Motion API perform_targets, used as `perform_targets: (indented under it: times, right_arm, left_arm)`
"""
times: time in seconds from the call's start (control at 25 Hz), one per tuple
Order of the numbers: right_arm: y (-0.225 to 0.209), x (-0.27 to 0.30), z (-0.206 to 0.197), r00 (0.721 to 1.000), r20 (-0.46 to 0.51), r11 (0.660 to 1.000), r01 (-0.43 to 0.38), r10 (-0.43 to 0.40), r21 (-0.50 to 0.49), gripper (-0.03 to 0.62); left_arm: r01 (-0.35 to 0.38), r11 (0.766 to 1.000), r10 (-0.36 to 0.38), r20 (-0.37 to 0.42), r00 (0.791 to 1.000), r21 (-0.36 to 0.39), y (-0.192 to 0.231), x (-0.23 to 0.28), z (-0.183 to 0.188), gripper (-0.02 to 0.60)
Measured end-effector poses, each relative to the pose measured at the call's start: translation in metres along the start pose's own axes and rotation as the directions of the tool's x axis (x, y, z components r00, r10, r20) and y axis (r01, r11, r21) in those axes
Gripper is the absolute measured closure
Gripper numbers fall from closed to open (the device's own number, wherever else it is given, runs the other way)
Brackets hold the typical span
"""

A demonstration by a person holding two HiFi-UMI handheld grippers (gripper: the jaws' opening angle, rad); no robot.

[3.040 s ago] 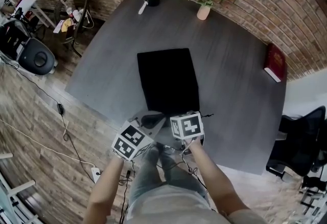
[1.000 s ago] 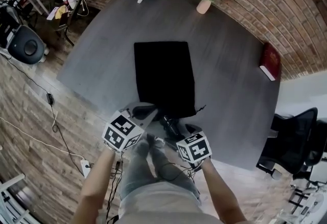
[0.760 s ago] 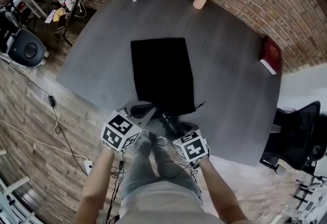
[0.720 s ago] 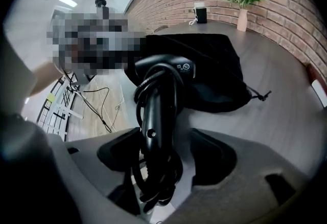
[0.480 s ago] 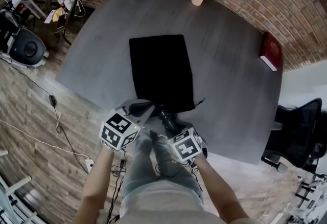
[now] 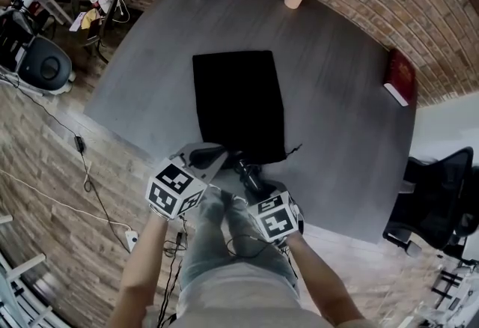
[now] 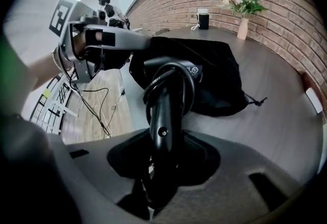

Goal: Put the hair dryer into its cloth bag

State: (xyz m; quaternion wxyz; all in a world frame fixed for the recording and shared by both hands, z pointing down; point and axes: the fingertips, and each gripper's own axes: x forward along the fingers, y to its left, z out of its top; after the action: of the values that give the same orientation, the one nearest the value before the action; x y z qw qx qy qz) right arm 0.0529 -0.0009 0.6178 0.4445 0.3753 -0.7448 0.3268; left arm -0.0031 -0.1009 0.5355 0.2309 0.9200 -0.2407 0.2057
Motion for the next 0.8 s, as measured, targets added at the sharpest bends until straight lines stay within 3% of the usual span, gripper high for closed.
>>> perform_targets:
  times: [0.28, 0.8]
  right_arm:
    - [-0.009, -0.008, 0.019, 0.997, 0.068, 0.998, 0.019, -0.022, 0.054, 0.461]
    - [-0.019, 0.006, 0.058, 0.998, 0.047, 0.990, 0.027, -0.034, 0.140, 0.461]
  left_arm:
    - [0.004, 1.000, -0.004, 0.050, 0.999, -0.010, -0.001, -0.006, 0.018, 0.561]
    - [0.040, 0.998, -0.043, 0.053, 0.998, 0.051, -0.012, -0.008, 0.029, 0.561]
